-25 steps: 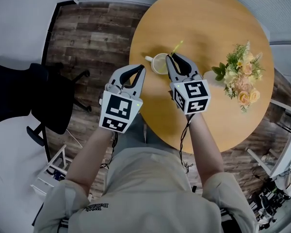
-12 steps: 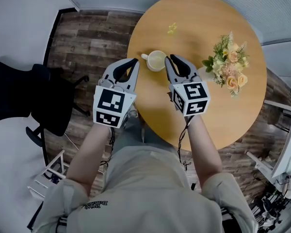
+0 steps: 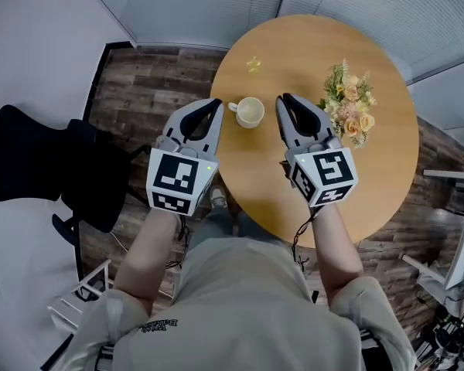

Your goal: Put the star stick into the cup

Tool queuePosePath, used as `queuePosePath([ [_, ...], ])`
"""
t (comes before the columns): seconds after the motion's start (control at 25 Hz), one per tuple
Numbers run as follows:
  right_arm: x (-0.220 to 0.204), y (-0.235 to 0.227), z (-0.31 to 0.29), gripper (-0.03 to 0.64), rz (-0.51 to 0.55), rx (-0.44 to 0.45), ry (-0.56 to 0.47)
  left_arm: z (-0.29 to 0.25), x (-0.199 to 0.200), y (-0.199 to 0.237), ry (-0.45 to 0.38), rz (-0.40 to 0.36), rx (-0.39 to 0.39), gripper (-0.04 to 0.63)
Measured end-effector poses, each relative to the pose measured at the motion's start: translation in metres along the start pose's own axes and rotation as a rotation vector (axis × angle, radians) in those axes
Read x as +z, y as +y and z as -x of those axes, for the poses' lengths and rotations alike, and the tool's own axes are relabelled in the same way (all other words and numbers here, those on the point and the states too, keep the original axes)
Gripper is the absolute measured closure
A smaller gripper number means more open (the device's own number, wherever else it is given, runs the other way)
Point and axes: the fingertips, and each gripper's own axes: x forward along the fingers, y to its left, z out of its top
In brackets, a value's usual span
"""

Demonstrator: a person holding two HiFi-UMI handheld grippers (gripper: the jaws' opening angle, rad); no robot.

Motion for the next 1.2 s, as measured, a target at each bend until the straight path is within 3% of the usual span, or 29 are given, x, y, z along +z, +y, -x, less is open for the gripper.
queuePosePath([
  [0.12,0.038,0.008,0.016,0.568,0.023,0.020,-0.080,0.014,0.026,-0.005,-0.051,-0.029,-0.003,0.574],
  [0.28,0.083,0.021,0.041,0.576,-0.029,0.090,-0.181,0.029,0.055,-0.010,-0.113,-0.047,-0.009,0.574],
  [0.56,0.132,0.047,0.089,0.577,0.036,0.113,-0.278,0.068,0.094,-0.022,-0.193,-0.083,-0.010,0.574],
  [0.76,0.125,0.063,0.106,0.578,0.059,0.123,-0.253,0.085,0.102,-0.034,-0.218,-0.084,-0.043,0.574],
  [0.96,0.112,0.068,0.116,0.578,0.002,0.124,-0.225,0.101,0.092,-0.040,-0.216,-0.070,-0.052,0.574],
  [1.2,0.101,0.078,0.123,0.580,0.064,0.127,-0.194,0.119,0.073,-0.040,-0.194,-0.044,-0.053,0.574],
])
